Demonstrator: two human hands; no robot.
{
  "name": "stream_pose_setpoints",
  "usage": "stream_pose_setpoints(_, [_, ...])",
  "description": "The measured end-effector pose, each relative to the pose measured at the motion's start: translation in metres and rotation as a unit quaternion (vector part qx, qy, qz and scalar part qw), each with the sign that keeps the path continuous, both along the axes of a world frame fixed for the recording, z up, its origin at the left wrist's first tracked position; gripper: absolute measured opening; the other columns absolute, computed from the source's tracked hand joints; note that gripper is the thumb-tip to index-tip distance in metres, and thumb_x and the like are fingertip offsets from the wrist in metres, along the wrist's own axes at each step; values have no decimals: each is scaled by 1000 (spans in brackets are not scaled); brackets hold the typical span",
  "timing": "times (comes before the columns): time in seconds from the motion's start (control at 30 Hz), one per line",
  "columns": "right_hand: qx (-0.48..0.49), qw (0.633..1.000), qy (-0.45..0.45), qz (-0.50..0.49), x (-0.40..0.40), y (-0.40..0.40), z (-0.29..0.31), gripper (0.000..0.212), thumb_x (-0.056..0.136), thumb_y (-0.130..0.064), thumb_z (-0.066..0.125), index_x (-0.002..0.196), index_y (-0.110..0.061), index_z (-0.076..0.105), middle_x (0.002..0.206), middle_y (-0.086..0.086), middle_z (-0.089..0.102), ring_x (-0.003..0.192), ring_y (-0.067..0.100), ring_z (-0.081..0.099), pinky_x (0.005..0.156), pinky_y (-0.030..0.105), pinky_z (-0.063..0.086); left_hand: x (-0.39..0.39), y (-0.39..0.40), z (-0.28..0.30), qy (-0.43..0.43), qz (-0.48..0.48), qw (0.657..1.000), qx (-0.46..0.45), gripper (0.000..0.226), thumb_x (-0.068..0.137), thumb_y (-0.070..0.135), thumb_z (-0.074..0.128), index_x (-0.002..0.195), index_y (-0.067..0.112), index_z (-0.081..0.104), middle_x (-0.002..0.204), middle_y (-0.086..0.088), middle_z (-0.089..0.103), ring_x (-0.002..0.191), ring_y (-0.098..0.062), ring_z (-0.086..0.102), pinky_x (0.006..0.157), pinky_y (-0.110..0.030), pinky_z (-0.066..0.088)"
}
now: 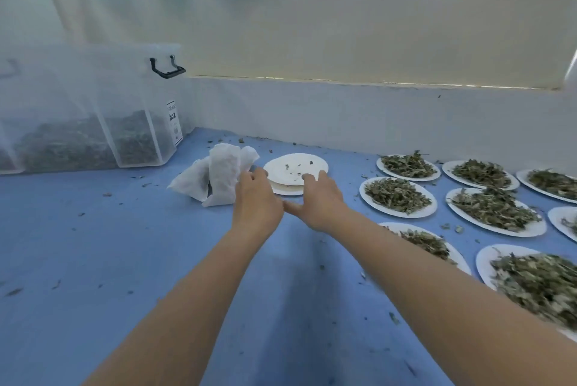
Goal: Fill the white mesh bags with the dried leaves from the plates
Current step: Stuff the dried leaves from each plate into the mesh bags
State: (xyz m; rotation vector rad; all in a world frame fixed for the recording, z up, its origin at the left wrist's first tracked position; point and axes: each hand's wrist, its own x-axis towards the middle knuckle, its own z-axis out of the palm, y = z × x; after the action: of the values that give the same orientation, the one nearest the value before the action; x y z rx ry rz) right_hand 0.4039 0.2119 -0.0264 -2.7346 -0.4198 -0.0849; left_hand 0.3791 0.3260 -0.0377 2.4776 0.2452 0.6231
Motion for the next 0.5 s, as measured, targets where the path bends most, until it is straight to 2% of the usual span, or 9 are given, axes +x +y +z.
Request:
stream_pose_setpoints(0.1, [-54, 998, -18, 20, -54, -26, 12, 64, 92, -42, 52, 141, -8, 28, 144, 16, 23, 134, 31, 25, 110, 44, 22, -48, -39, 8, 34, -61, 997, -37, 43, 82, 1, 49, 124, 10, 44, 126, -9, 43, 109, -23, 47, 81, -32, 42])
stream_pose_setpoints(0.2, [-96, 995, -22, 30, -104, -55, 17, 60, 92, -27, 52, 143, -10, 25, 151, 20, 12, 141, 32, 15, 114, 47, 15, -93, -75, 17, 50, -102, 993, -40, 39, 81, 2, 50, 119, 12, 50, 123, -6, 51, 105, -21, 52, 77, -32, 45])
stream_pose_setpoints(0.27, [-110, 993, -24, 28, -125, -71, 21, 58, 93, -25, 50, 143, -10, 25, 152, 20, 10, 142, 31, 11, 115, 48, 12, -112, -90, 22, 53, -121, 991, -29, 37, 82, 2, 49, 118, 11, 51, 120, -6, 56, 105, -21, 53, 76, -31, 45])
stream_pose_setpoints(0.37, [-131, 991, -29, 12, -165, -103, 25, 55, 94, -26, 48, 141, -10, 28, 149, 20, 17, 139, 33, 17, 113, 49, 16, -151, -117, 28, 73, -155, 985, -22, 36, 83, 4, 47, 119, 9, 51, 118, -8, 57, 105, -23, 53, 78, -34, 47])
stream_pose_setpoints(0.43, [-151, 988, -31, 11, -190, -124, 26, 55, 93, -27, 50, 140, -9, 30, 147, 20, 20, 137, 35, 21, 111, 50, 20, -176, -137, 28, 71, -172, 982, -9, 31, 83, 5, 46, 114, 7, 51, 114, -9, 57, 100, -25, 54, 78, -37, 48])
stream_pose_setpoints(0.5, [-166, 985, -34, 12, -214, -147, 26, 50, 93, -30, 50, 136, -9, 35, 138, 18, 30, 129, 36, 31, 105, 48, 28, -201, -156, 25, 72, -203, 976, 4, 26, 85, 6, 45, 110, 5, 51, 107, -9, 58, 91, -23, 53, 70, -35, 45])
